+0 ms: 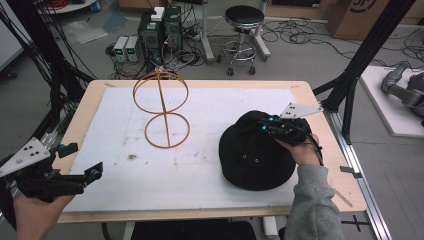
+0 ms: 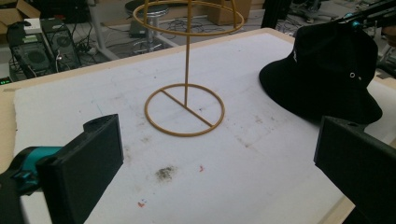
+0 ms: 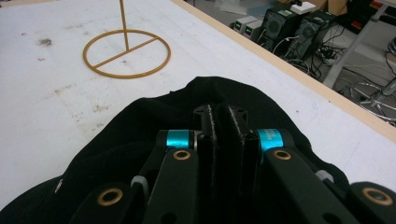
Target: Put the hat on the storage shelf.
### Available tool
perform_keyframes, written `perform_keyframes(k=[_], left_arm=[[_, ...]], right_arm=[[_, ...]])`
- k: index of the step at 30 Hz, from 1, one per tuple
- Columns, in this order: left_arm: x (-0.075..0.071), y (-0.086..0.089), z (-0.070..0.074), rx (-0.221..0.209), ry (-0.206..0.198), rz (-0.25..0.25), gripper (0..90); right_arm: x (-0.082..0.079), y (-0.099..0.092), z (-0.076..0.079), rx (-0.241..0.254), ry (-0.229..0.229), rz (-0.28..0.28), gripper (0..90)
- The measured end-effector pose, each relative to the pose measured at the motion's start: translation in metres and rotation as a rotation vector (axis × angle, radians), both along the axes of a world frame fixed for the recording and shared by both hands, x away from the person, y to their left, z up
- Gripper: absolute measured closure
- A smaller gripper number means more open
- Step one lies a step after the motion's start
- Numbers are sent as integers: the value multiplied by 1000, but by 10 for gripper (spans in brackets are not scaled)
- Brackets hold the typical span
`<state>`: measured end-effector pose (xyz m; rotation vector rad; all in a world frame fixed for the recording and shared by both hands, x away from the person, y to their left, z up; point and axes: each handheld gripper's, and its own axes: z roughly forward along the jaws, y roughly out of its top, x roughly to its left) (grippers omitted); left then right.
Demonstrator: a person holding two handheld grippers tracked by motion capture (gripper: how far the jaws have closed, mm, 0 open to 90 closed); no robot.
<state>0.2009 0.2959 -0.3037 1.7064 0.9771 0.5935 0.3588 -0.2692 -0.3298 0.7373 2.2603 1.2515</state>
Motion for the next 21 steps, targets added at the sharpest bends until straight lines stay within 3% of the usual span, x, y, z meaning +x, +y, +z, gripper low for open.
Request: perform_keyframes(k=[9, 13, 15, 16, 18, 19, 21], left_arm=[[-3, 4, 2, -9, -6, 7, 17], [-4, 4, 2, -11, -7, 9, 17], [-5, 2, 2, -5, -3, 6, 17], [-5, 2, 2, -4, -3, 6, 17], [-6, 1, 1, -1, -2, 5, 17], [-7, 1, 2, 1, -1, 5, 17], [-9, 1, 1, 0, -3, 9, 17]], right_arm=[[-2, -7, 7, 16, 10, -36, 850], [-7, -8, 24, 28, -12, -40, 853], [-8, -6, 28, 25, -2, -42, 853], [-5, -6, 39, 8, -20, -41, 853], [-4, -5, 44, 4, -23, -38, 853], [-3, -4, 57, -1, -33, -40, 853], [-2, -3, 63, -4, -44, -32, 853]])
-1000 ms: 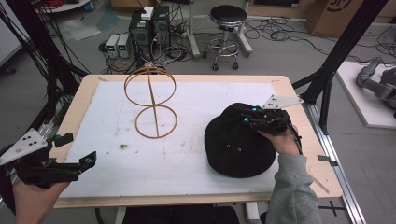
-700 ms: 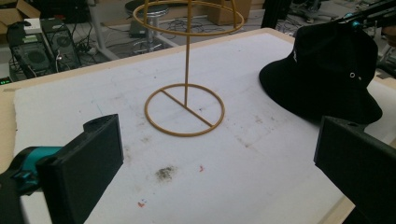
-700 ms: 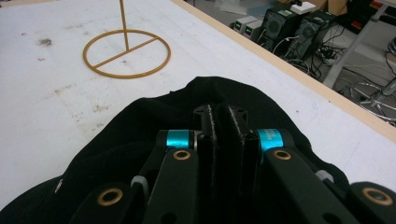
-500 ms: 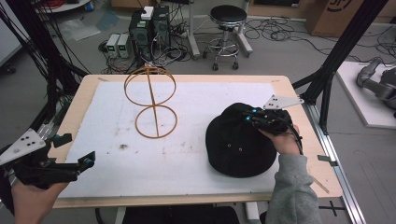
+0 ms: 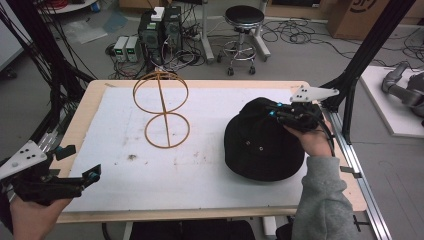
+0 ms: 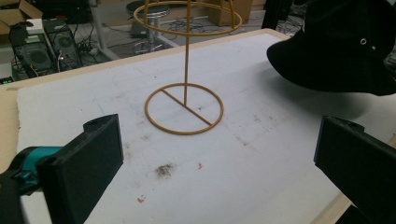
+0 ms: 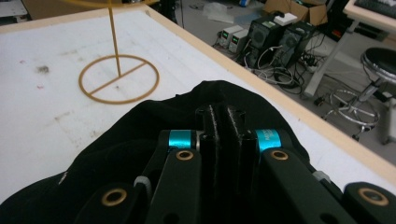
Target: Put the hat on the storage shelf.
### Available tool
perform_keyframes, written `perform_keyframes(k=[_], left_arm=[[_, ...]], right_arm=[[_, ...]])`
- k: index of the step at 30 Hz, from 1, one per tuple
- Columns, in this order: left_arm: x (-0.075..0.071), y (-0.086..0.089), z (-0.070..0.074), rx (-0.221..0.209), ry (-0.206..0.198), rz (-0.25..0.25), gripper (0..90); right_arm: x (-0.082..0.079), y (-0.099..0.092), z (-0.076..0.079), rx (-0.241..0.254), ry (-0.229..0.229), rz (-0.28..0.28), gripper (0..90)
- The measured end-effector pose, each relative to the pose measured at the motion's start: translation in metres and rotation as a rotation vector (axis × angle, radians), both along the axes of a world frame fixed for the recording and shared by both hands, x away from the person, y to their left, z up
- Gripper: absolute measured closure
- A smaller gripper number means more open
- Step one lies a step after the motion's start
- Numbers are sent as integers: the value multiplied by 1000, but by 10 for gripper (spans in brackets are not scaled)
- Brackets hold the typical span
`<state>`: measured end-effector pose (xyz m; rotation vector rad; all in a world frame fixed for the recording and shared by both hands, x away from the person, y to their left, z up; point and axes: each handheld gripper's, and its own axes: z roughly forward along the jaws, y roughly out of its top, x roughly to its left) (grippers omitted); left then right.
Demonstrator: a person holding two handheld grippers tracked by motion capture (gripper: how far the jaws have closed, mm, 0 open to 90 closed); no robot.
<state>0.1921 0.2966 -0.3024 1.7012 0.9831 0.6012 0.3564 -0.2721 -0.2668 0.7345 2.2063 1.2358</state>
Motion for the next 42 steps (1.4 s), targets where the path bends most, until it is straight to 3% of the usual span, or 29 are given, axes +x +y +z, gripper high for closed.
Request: perform_keyframes(k=[3, 10, 16, 22, 24, 27, 29, 30, 31, 33, 38, 42], left_arm=[[-2, 0, -1, 3, 6, 2, 17], [-10, 2, -2, 6, 9, 14, 17], [-17, 6, -3, 3, 14, 30, 17], [-24, 8, -4, 8, 18, 41, 17], [-27, 8, -5, 10, 23, 47, 17], [-31, 10, -6, 9, 27, 58, 17], [-34, 12, -6, 7, 28, 65, 17], [-36, 13, -6, 11, 28, 69, 17], [-38, 14, -6, 9, 29, 72, 17], [-41, 16, -6, 9, 26, 81, 17], [-49, 22, -9, 5, 36, 103, 17], [-61, 26, -10, 0, 42, 125, 17]], right_arm=[[-1, 6, 21, -12, -11, 15, 854], [2, 12, 47, 1, -23, 50, 854], [6, 20, 78, -26, -58, 72, 855], [10, 28, 103, -17, -84, 102, 855], [14, 38, 116, -8, -98, 127, 855], [17, 49, 123, 2, -104, 156, 855], [25, 69, 130, 0, -115, 190, 855], [25, 69, 130, 0, -115, 190, 855], [31, 86, 134, 6, -123, 217, 855], [32, 92, 135, 7, -122, 225, 855], [41, 128, 142, 63, -148, 303, 856], [42, 138, 149, 81, -164, 328, 857]])
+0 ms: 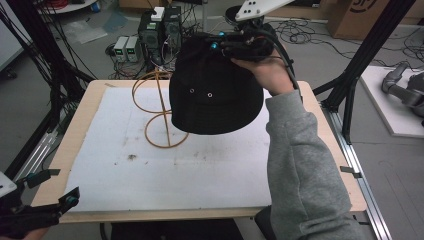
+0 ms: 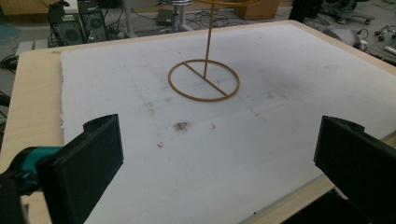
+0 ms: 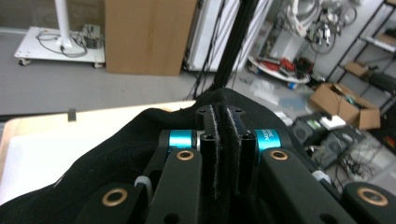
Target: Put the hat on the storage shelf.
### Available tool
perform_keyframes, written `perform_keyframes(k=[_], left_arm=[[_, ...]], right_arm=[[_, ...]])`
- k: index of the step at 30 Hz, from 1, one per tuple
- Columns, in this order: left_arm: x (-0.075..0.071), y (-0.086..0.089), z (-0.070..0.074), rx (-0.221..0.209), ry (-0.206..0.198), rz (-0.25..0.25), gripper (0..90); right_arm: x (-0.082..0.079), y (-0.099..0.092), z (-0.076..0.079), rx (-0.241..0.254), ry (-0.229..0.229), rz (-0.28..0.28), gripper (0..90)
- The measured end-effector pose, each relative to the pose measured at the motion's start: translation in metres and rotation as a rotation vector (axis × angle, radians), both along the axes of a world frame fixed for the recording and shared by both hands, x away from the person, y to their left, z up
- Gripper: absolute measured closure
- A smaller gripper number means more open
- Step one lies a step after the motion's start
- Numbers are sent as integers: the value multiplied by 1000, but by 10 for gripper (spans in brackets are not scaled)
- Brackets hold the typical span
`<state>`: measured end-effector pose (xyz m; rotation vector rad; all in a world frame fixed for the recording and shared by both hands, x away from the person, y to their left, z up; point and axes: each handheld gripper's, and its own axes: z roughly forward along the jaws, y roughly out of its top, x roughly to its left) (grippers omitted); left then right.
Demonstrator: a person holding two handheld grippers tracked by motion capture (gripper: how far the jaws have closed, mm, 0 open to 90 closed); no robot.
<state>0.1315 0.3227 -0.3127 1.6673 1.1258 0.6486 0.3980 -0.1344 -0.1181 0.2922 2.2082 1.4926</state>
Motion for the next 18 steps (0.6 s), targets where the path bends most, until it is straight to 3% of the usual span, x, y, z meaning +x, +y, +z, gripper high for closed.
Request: perform_keyframes(k=[5, 8, 18], left_arm=[[-16, 3, -2, -2, 4, 34, 17], [-25, 5, -3, -3, 8, 50, 17], [-50, 7, -7, -17, 7, 93, 17]], right_arm=[[-1, 7, 15, 14, -20, 24, 857], [3, 20, 19, -3, -26, 39, 857], [24, 79, 3, -26, -18, 90, 856]])
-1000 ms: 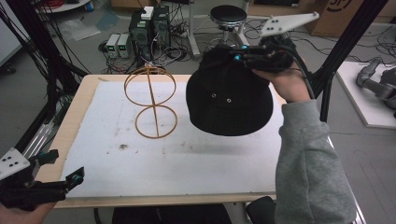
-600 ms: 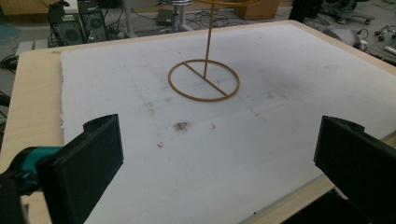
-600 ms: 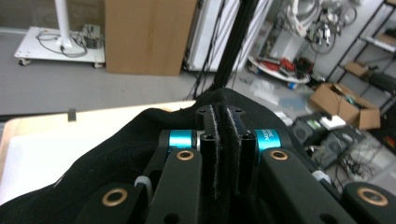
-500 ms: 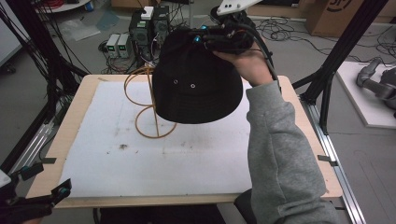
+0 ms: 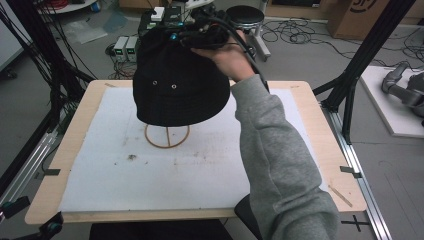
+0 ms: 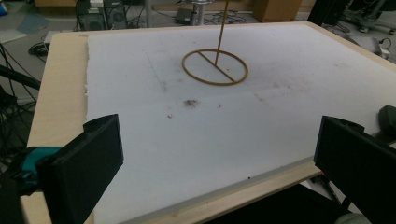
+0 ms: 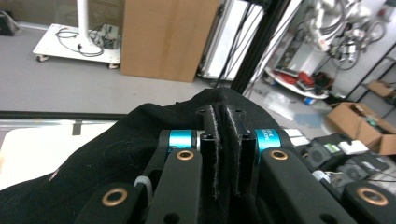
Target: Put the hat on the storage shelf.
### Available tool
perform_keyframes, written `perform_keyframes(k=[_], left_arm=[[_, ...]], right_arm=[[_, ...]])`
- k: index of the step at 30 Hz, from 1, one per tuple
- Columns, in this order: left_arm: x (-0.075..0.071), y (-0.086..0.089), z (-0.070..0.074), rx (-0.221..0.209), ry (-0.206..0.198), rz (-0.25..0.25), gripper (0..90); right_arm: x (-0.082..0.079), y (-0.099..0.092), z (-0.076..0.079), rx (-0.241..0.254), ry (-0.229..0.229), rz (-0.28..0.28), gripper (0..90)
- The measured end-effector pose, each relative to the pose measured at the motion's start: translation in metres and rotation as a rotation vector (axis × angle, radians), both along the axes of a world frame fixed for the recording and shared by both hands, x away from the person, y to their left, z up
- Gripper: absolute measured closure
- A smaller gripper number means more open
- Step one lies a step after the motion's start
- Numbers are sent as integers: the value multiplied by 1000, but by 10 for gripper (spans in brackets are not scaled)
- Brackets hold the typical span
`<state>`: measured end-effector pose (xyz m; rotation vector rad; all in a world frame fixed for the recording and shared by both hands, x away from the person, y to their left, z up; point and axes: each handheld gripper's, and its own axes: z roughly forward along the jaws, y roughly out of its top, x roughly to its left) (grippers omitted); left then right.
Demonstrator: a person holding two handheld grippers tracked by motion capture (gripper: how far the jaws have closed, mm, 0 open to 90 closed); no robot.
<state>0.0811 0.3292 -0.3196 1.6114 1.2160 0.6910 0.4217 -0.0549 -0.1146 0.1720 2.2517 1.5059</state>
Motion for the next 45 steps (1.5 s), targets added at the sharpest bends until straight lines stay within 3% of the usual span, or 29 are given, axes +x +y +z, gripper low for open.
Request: perform_keyframes(k=[5, 10, 19, 27, 28, 31, 34, 37, 39, 42, 45], left_arm=[[-7, -3, -2, 7, 7, 3, 17], [-8, -7, -2, 9, 8, -9, 17], [-3, -12, 0, 16, 6, -29, 17], [-2, -11, 0, 16, 6, -31, 17], [-2, -11, 1, 15, 6, -30, 17], [-3, -12, 1, 14, 5, -29, 17], [-3, -12, 1, 16, 5, -30, 17], [0, -12, 1, 14, 4, -31, 17], [3, -12, 2, 12, 3, -37, 17], [10, -12, 4, 10, -2, -53, 17], [20, -11, 7, 5, -9, -67, 17]], right_arm=[[14, 29, -20, -34, 41, 18, 855], [28, 45, -47, -46, 107, 31, 854], [42, 57, -88, -75, 209, 48, 850], [45, 59, -100, -80, 233, 44, 813], [44, 59, -99, -77, 231, 38, 782], [45, 57, -98, -57, 252, 29, 582], [46, 55, -98, -56, 272, -21, 327], [45, 47, -99, -26, 278, -64, 148], [44, 39, -100, -6, 294, -87, 103], [38, 23, -101, 11, 271, -165, 12], [31, -2, -100, 62, 269, -209, 11]])
